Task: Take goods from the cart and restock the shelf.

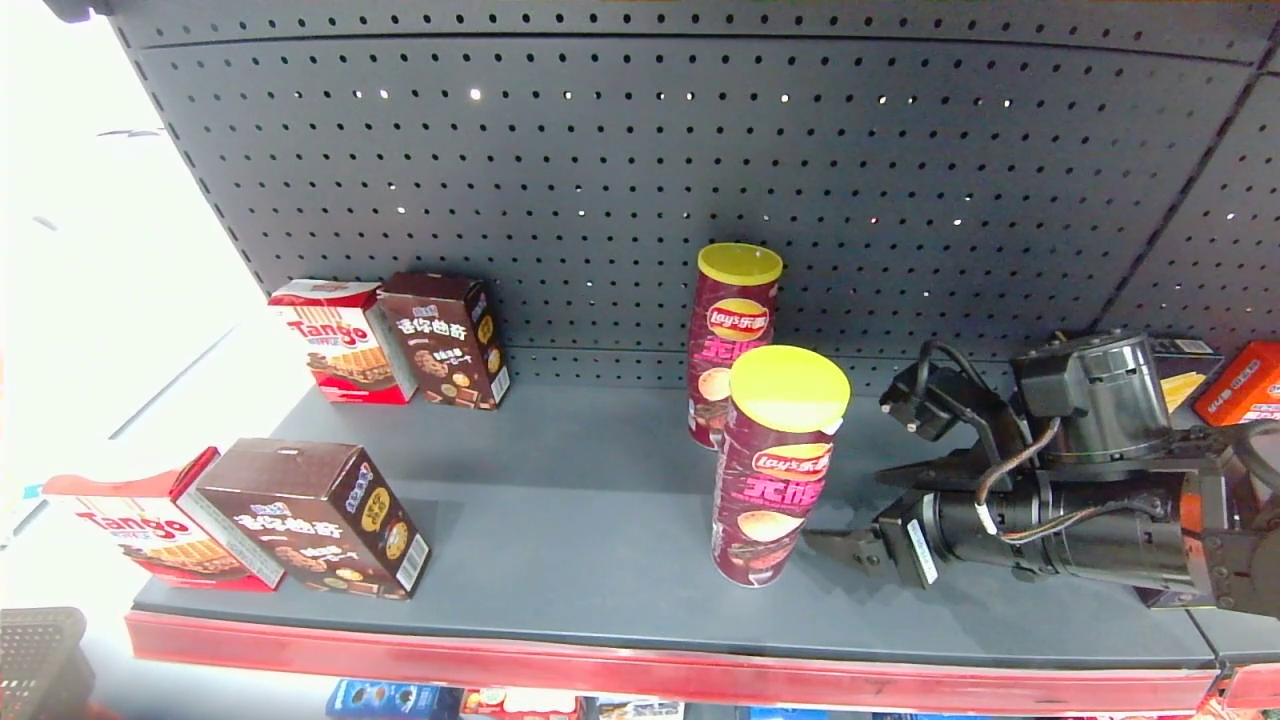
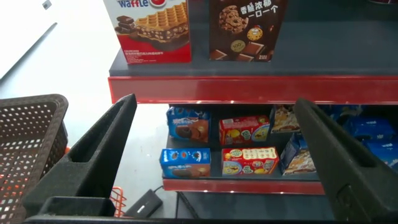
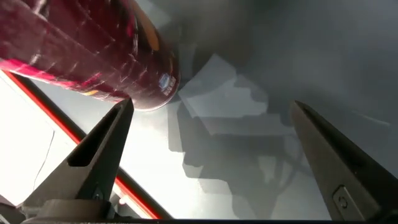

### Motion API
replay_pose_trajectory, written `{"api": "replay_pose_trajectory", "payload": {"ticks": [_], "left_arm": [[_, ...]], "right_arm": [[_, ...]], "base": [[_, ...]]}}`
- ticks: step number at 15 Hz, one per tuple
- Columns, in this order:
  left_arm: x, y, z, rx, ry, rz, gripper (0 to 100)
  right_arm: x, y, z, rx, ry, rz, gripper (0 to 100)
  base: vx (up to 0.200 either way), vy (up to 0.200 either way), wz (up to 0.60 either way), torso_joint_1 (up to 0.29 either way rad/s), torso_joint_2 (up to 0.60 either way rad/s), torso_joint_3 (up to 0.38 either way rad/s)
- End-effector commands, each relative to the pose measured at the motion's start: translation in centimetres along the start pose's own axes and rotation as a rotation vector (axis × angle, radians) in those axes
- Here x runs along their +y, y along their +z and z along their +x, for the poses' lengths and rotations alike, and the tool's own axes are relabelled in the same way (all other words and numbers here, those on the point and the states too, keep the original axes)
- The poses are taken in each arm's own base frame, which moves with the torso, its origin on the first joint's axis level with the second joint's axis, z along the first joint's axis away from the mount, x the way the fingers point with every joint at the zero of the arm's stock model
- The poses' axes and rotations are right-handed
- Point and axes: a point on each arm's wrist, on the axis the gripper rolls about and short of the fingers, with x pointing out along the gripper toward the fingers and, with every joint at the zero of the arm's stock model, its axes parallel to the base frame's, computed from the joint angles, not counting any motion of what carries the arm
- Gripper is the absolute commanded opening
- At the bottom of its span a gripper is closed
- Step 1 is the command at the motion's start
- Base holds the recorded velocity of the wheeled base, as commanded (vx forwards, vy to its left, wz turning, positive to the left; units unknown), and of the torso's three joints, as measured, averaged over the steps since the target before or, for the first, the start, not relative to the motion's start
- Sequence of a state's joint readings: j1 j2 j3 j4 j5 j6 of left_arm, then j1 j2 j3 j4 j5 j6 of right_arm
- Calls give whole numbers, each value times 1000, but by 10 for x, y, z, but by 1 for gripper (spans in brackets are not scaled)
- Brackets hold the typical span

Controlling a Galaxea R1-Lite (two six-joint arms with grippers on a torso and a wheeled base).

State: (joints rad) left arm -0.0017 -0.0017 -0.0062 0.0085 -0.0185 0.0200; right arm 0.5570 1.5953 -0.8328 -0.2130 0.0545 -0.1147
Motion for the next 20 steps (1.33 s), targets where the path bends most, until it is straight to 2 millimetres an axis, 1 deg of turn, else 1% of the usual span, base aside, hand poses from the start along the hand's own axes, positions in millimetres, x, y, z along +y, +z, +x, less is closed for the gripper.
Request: {"api": "replay_pose_trajectory", "payload": {"ticks": [1,3,7,12,14,20], "left_arm": [[0,0,0,2,0,0,100],[0,0,0,2,0,0,100],[0,0,0,1,0,0,100],[0,0,0,2,0,0,100],[0,0,0,2,0,0,100],[0,0,0,2,0,-3,100]], "right_arm": [[3,1,4,3,13,-9,100],[6,2,7,7,22,-14,100],[4,2,5,2,14,-9,100],[10,6,14,3,36,-22,100],[10,7,17,4,37,-22,100],[7,6,16,5,26,-15,100]], "base": [[0,0,0,0,0,0],[0,0,0,0,0,0],[0,0,0,0,0,0],[0,0,0,0,0,0],[0,0,0,0,0,0],[0,0,0,0,0,0]]}}
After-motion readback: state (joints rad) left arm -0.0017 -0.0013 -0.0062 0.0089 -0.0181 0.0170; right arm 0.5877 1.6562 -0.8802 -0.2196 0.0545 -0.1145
